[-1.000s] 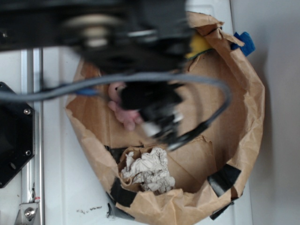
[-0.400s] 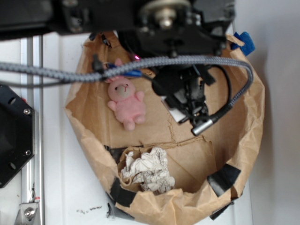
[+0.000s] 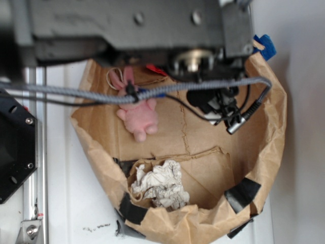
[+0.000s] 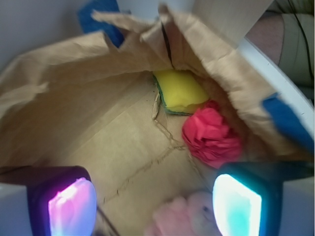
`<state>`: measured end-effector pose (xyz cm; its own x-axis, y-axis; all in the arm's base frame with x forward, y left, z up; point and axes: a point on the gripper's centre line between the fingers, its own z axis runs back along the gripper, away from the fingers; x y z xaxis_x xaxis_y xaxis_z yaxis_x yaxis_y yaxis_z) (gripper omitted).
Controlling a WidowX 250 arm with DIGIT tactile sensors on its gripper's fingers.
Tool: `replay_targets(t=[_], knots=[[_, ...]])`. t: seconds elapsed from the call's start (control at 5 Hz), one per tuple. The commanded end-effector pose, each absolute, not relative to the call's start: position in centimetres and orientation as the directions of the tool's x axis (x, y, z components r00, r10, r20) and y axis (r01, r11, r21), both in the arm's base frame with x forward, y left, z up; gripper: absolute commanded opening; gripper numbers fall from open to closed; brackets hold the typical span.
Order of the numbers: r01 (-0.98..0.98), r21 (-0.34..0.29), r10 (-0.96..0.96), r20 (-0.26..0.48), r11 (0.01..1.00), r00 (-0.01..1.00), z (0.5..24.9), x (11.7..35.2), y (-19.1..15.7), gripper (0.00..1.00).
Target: Grab the red paper.
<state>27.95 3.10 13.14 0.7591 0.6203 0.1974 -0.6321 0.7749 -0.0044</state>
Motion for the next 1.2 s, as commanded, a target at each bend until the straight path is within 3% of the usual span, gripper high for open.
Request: replay_targets(t=[0.0, 0.2, 0.6, 1.0], knots=[[-0.704, -0.018, 0.682, 0.269, 0.71, 0.68, 11.9, 27.8, 4.1, 1.0], [-0.721, 0.002, 0.685, 0.31, 0.693, 0.659, 10.3, 27.3, 5.1, 1.0], [-0.804, 0.052, 0.762, 0.287, 0.592, 0.58, 10.5, 26.1, 6.8, 1.0], [-0.804, 0.052, 0.762, 0.287, 0.592, 0.58, 10.5, 26.1, 6.8, 1.0]])
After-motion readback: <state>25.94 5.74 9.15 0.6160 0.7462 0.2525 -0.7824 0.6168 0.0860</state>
